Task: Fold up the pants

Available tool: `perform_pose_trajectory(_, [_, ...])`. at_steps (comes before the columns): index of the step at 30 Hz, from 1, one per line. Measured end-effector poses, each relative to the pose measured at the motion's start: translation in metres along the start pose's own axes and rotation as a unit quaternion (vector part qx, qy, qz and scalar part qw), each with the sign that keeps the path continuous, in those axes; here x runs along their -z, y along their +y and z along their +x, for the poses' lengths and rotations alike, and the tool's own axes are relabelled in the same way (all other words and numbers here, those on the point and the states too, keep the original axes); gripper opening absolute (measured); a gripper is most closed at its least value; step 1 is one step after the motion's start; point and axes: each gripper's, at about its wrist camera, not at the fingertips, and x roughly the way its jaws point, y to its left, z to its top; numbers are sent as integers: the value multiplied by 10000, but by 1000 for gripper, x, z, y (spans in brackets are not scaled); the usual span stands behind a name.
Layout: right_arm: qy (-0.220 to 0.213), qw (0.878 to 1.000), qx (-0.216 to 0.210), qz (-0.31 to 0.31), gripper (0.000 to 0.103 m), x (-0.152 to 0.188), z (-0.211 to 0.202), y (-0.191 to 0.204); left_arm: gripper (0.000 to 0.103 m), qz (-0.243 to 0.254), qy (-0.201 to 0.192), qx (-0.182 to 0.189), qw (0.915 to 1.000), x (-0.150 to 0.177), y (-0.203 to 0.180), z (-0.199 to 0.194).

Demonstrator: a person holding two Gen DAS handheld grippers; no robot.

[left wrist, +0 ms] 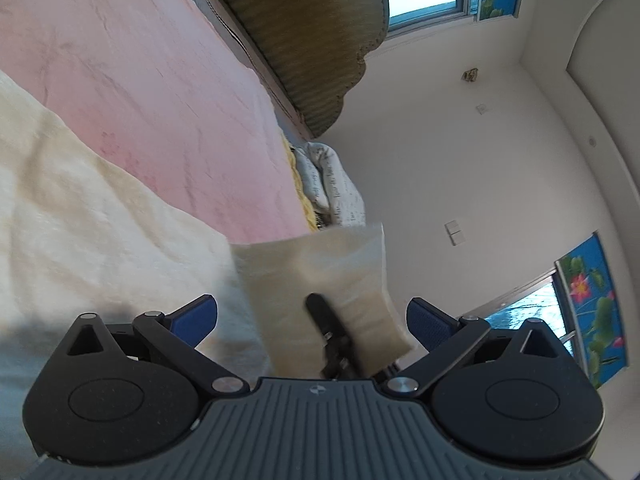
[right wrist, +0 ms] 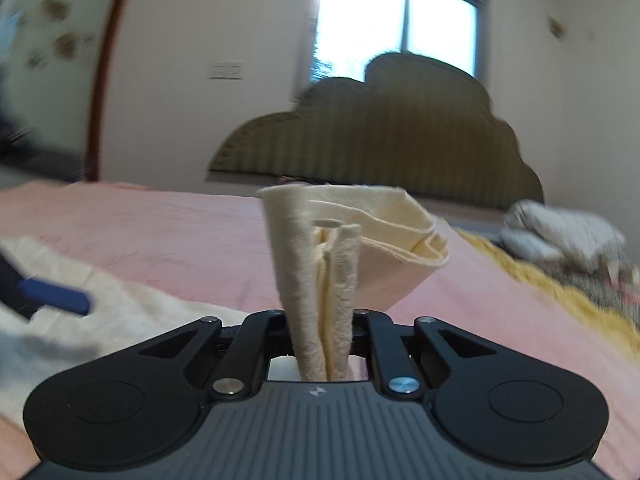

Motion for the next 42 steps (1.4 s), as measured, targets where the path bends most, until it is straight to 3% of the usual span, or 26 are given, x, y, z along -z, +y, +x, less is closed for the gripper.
perform_pose_trajectory(4, [-192, 9958, -832, -317, 10, 0, -11, 32, 102, -400, -5, 137, 9991, -3, 14, 14])
perform_pose_trajectory(8, [-169, 9909, -1111, -738, 10, 4, -15, 61, 98, -828, 4, 119, 9965, -2, 32, 18])
perform_pose_trajectory(10, [-172, 9886, -1151, -959, 10, 7, -15, 71, 81, -921, -20, 24, 9957, -3, 38, 16])
perform_pose_trajectory(12, [-210, 9863, -1093, -1214, 10, 11, -19, 81, 52, -1064, 34, -89, 9943, -5, 46, 14])
perform_pose_trajectory(13, [-224, 9855, -1069, -1296, 10, 12, -20, 83, 46, -1101, 30, -144, 9938, -6, 49, 12])
perform_pose_trajectory(15, [-223, 9838, -998, -1472, 10, 14, -21, 88, 23, -1013, -84, -287, 9944, -7, 52, 5])
perform_pose_trajectory(17, [-199, 9814, -938, -1661, 10, 16, -22, 93, 16, -655, -182, -497, 9964, -10, 46, -5])
perform_pose_trajectory(19, [-139, 9790, -927, -1809, 10, 15, -21, 102, 15, 81, -262, -857, 9959, -15, 31, -12])
perform_pose_trajectory(21, [-124, 9757, -966, -1964, 10, 15, -20, 112, 14, 893, -318, -1326, 9866, -15, 13, -23])
perform_pose_trajectory(25, [-169, 9681, -1212, -2187, 11, 9, -16, 138, 12, 1956, -436, -2094, 9571, -15, -8, -48])
perform_pose_trajectory(30, [-175, 9592, -1614, -2315, 11, 0, -4, 176, 11, 2755, -512, -2972, 9128, -17, -10, -65])
perform_pose_trajectory(32, [-160, 9557, -1779, -2339, 11, -3, 1, 189, 11, 2931, -547, -3199, 8993, -17, -7, -68])
perform_pose_trajectory(36, [-72, 9503, -2003, -2380, 11, -4, 10, 208, 14, 3046, -605, -3413, 8872, -16, -1, -81])
perform_pose_trajectory(42, [246, 9437, -2166, -2488, 12, 1, 31, 217, 20, 2838, -510, -3610, 8869, -14, 24, -80])
